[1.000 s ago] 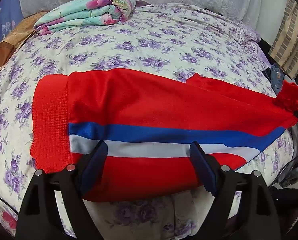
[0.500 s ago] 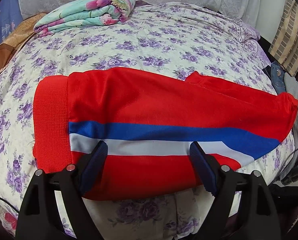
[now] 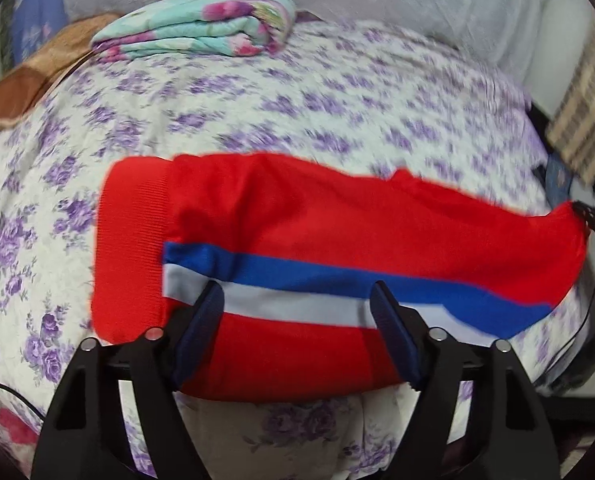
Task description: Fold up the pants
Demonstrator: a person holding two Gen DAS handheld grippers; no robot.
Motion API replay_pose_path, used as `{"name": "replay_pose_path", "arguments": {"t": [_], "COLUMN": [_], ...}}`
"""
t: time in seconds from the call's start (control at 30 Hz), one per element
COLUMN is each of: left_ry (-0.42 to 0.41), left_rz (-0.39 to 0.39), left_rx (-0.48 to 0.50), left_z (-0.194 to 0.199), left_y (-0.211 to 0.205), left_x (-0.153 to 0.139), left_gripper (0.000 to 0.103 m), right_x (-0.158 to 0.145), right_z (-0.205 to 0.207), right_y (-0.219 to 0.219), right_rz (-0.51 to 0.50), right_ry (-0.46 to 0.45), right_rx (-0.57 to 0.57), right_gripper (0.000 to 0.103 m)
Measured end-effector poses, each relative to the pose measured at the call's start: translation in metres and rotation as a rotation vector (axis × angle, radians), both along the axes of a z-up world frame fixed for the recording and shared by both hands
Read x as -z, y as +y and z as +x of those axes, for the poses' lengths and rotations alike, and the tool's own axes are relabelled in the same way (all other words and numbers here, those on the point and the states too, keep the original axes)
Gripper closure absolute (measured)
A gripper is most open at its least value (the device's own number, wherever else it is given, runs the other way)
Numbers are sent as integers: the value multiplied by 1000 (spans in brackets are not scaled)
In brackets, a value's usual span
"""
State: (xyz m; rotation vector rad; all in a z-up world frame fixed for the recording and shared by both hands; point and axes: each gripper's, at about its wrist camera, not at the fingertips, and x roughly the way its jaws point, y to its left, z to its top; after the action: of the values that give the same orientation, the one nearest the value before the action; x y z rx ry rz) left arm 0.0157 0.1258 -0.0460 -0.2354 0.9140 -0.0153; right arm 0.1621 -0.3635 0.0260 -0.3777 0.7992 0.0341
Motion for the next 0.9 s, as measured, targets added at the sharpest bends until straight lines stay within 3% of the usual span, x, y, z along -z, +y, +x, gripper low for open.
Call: {"name": "replay_pose_path", "arguments": {"t": [0.03, 0.1, 0.13, 0.17, 0.23, 0.33, 0.43, 0.57, 0.67, 0.77, 0.8, 0.83, 0.87, 0.9], "left_ry": [-4, 6, 15, 20, 19, 20, 17, 61, 48, 27, 26, 27, 28, 27], "left_rz": [-10, 19, 41, 65, 136, 129, 174, 203, 203, 202, 212, 225, 243, 266], "left_rx": [-8, -8, 6, 19, 43, 45, 31, 4, -10, -16, -16, -15, -16, -17], "left_z": [1, 4, 6, 6, 3, -2, -9, -12, -16, -15, -14, -13, -11, -8], "left_y": [3, 1, -3, -7, -18, -16, -10, 8, 7, 0, -2, -4, -4, -4], "left_x": [-1, 3, 7, 9, 11, 6, -2, 8, 7, 5, 5, 7, 11, 15], "left_gripper": [30, 29, 25, 21, 17, 16, 16, 18, 17, 8, 7, 7, 7, 6], "right_x": [-4, 13, 28, 46, 50, 15, -18, -29, -12, 19, 32, 47, 72, 88], "right_z": [0, 11, 17, 22, 19, 5, -8, -10, 9, 36, 43, 47, 51, 54], "right_y": [-4, -1, 2, 8, 21, 44, 77, 156, 218, 273, 290, 305, 326, 335], "right_rz": [27, -20, -66, -160, -272, -232, -39, 190, 274, 302, 284, 252, 177, 138], "right_ry": [-6, 60, 110, 165, 103, -29, -19, 112, 202, 316, 344, 382, 442, 462], "right_rx": [9, 28, 39, 56, 78, 61, -112, -446, -576, -607, -605, -606, -595, -570], "right_gripper": [93, 88, 66, 55, 41, 26, 16, 16, 17, 19, 33, 57, 61, 56]}}
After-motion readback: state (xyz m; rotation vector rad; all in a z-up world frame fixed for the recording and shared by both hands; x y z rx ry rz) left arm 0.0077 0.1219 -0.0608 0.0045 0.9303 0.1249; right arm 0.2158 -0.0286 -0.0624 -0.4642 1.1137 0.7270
